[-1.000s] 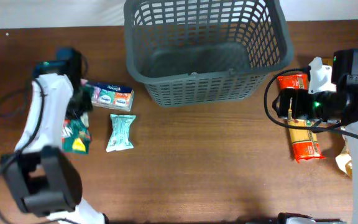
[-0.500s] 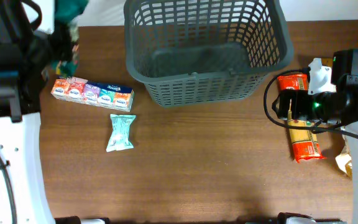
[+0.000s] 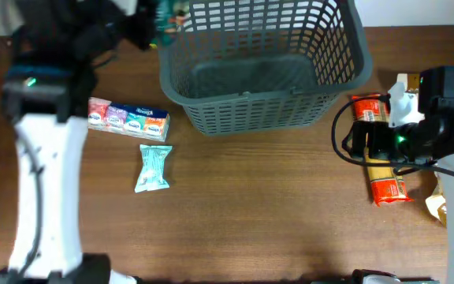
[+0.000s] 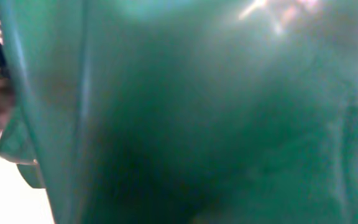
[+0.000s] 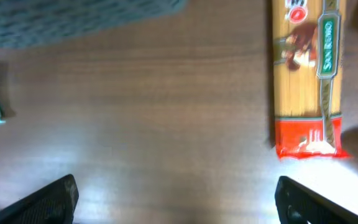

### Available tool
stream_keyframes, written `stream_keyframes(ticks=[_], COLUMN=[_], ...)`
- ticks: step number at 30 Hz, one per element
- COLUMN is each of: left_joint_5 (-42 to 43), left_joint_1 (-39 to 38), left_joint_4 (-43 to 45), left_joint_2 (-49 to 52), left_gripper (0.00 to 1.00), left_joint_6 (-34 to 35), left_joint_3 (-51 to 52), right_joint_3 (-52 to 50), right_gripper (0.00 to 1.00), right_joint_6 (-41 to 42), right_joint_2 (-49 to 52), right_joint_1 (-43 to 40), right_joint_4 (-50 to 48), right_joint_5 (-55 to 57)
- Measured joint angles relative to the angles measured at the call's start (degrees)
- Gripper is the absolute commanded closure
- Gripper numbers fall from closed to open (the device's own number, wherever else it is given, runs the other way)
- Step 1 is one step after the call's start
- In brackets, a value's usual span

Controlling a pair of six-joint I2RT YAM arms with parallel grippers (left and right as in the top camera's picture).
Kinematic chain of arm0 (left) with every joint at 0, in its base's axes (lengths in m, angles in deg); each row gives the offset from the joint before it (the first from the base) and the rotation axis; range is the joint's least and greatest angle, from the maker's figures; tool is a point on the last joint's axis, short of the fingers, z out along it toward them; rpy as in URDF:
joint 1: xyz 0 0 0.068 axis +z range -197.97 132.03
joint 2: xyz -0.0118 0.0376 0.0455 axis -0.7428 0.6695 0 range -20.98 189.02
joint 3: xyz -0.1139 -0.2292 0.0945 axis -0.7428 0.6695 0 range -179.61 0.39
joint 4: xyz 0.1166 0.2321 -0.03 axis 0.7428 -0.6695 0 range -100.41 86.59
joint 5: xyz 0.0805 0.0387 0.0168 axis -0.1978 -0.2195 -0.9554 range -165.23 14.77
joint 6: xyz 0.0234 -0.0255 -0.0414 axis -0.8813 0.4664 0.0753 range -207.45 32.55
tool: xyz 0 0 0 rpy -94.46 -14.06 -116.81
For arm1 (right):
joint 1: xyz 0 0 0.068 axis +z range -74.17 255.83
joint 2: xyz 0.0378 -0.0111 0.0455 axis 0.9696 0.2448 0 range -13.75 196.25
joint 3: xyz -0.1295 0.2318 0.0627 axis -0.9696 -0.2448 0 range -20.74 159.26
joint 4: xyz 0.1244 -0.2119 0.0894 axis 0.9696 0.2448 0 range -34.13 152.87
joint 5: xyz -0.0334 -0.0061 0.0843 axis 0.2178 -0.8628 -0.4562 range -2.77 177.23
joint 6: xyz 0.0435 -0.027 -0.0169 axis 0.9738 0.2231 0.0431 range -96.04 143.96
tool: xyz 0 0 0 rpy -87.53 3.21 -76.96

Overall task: Pack container
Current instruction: 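Carry the pouch over the basket and release it inside, then move the left gripper back to the row of tissue packs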

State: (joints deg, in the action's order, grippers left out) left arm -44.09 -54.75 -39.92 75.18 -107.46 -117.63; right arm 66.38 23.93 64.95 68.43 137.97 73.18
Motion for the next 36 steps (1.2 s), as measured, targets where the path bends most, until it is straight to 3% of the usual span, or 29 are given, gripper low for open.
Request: stream_keyframes(ticks=[10,19,22,23,25,26,30,36], left_joint_5=[1.4,-1.4,-2.1,-2.6,-3.4,-3.6,-4.1,-8.1], left_joint_1=[-7.1,-10.1,-10.8,-11.1,-11.6,-11.8,-12.3,-12.1], left_joint_4=[-2.3,-8.6,-9.7,-9.6,-9.0,-8.7,-8.9,-16.8], left_joint_2=[16.1,23.2,24.2,24.3,24.3,24.3,24.3,24.3], left_gripper=[0.98,0.93,0.78,0.71,0.45,0.41,0.34,0.33], left_joint_6=[-0.8,-1.0,-1.2,-1.1,-0.9,-0.9,0.2,1.7], left_joint_3=[0.0,0.0,0.0,0.0,0.0,-0.2,-2.4,-12.9], right_joint_3=[0.0,0.0,0.0,0.0,0.0,0.0,0.0,0.0], right_gripper=[0.01,0.01,0.01,0.01,0.01,0.01,0.01,0.01], right_joint_6=[0.0,0.0,0.0,0.0,0.0,0.0,0.0,0.0], right_joint_2=[-0.5,-2.3,-2.3,-2.3,-2.4,-2.4,-2.4,-2.4], right_joint_1=[0.0,0.0,0.0,0.0,0.0,0.0,0.0,0.0], right_joint_4=[2.4,3.2,3.2,3.2,3.2,3.2,3.2,3.4], right_joint_5=[-0.4,-0.5,-0.5,-0.5,-0.6,-0.6,-0.6,-0.6])
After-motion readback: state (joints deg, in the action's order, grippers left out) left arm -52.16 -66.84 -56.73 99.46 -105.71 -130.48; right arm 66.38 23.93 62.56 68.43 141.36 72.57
